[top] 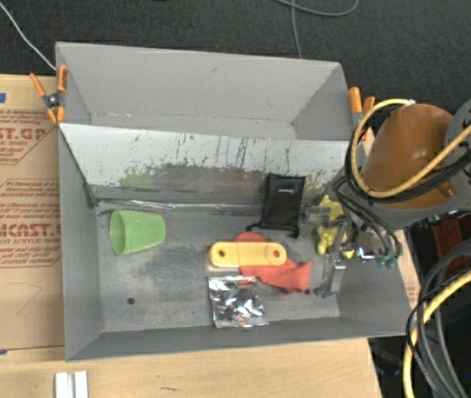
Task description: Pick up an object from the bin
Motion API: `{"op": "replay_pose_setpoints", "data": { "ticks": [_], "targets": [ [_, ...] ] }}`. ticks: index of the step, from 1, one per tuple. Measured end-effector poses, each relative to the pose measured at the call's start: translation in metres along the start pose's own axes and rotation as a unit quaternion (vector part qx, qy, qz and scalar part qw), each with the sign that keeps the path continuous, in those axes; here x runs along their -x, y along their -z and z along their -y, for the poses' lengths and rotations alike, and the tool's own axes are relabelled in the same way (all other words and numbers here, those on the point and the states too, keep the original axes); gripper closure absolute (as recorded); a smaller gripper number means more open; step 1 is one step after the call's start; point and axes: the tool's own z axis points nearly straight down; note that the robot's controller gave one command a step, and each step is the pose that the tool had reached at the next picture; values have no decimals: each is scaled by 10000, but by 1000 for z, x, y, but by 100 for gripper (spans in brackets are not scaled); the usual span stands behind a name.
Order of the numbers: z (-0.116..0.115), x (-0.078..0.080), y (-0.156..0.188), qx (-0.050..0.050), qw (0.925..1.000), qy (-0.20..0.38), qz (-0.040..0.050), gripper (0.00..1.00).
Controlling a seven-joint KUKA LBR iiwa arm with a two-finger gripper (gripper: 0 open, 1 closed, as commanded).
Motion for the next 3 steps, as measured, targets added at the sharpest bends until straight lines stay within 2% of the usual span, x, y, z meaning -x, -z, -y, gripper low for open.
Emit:
{"op": "replay_pose_setpoints", "data": {
  "ticks": [1,2,3],
  "targets": [
    [0,2,5,-5,10000,8,39,0],
    [-15,18,-101,8,9956,-933,-19,0],
    [-22,15,-17,0,9970,-773,55,0]
  ]
}}
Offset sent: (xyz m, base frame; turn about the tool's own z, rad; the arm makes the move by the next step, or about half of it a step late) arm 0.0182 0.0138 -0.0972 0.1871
